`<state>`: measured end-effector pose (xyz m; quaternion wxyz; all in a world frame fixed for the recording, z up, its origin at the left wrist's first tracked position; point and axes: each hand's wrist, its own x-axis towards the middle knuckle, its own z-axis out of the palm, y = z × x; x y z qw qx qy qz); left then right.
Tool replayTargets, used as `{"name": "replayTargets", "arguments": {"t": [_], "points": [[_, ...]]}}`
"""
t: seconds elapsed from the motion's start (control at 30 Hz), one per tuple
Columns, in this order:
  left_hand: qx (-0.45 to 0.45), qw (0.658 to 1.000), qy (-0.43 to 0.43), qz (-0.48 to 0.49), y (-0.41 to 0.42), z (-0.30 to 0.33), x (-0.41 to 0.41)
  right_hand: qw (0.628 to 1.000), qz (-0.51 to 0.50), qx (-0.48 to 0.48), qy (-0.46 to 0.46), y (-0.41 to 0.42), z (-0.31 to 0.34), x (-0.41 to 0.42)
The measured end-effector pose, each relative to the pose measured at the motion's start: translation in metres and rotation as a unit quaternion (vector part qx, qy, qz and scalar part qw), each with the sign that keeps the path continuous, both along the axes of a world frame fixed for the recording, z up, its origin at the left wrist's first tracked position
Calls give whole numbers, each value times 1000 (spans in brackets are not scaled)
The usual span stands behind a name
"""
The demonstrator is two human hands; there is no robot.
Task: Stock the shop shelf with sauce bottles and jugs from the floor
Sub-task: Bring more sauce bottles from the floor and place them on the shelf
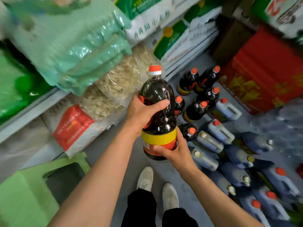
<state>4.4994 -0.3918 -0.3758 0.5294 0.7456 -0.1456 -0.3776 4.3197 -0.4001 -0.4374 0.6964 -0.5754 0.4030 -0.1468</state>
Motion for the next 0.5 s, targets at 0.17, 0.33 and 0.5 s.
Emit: {"name": "replayTargets", "arguments": {"t": [0.17,0.33,0.5], "points": [[-33,999,-40,-13,22,160,-6,994,101,43,-3,-9,142,-8],[-84,994,-64,14,57,305,-8,971,228,66,-29,-34,272,-6],[-168,982,-84,11,102,407,-11,941,309,82,-115,-14,364,25]]}}
